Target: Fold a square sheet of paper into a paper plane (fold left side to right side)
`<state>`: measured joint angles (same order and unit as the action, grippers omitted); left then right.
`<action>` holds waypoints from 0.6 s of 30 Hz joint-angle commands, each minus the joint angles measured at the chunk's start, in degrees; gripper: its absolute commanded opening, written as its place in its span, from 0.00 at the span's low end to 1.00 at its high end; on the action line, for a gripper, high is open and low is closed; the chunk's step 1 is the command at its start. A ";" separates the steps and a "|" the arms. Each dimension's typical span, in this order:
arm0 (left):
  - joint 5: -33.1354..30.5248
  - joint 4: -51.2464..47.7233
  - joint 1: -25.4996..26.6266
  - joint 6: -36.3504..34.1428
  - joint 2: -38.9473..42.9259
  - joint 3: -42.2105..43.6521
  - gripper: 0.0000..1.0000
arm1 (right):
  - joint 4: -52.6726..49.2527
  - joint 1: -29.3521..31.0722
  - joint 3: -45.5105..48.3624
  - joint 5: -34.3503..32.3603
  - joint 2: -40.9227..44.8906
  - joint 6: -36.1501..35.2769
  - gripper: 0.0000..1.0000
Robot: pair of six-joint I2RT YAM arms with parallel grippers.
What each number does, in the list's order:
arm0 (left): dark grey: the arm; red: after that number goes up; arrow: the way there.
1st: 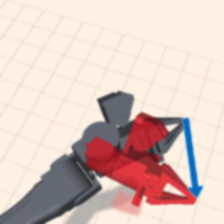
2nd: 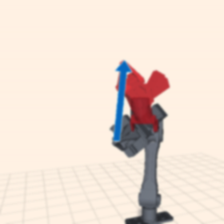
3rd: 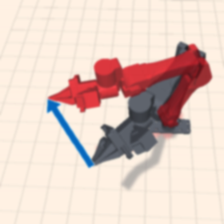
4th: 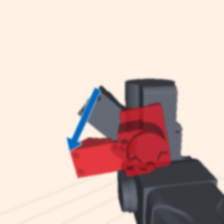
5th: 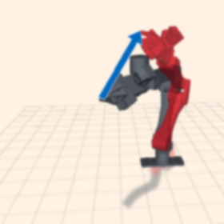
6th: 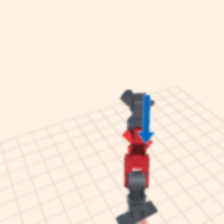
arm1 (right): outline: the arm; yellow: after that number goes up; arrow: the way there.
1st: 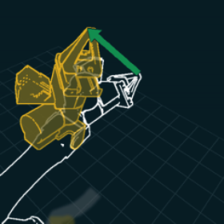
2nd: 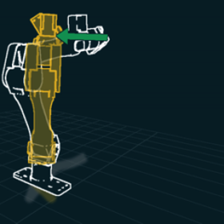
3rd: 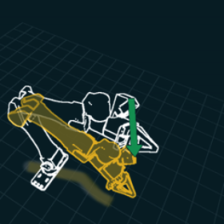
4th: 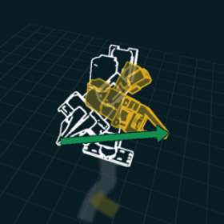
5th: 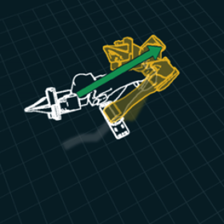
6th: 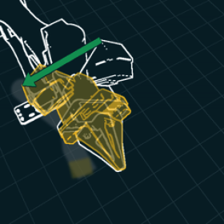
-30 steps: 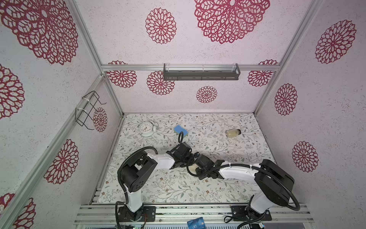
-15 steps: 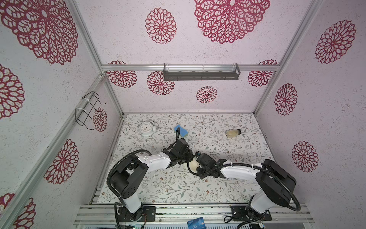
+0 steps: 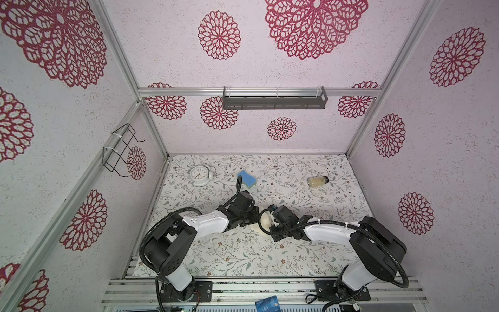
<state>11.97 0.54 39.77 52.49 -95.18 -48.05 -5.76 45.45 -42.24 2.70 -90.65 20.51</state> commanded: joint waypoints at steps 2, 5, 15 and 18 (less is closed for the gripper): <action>1.56 0.70 0.73 -1.74 -1.17 -0.41 0.00 | -3.22 -0.23 2.25 2.34 -0.97 0.40 0.14; 1.58 1.06 0.76 -2.49 -2.15 -0.53 0.00 | -3.05 -0.29 2.42 2.51 -1.01 0.60 0.14; 1.72 2.94 0.31 -4.74 -7.44 -2.72 0.00 | -2.57 -0.36 2.78 2.91 -1.26 1.10 0.13; 2.04 3.62 0.23 -5.25 -9.20 -3.43 0.00 | -2.42 -0.38 3.10 2.91 -1.28 1.22 0.13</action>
<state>13.32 2.17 40.25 48.80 -102.85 -49.95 -3.68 44.97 -41.41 4.10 -90.63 20.99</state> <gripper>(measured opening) 0.040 0.133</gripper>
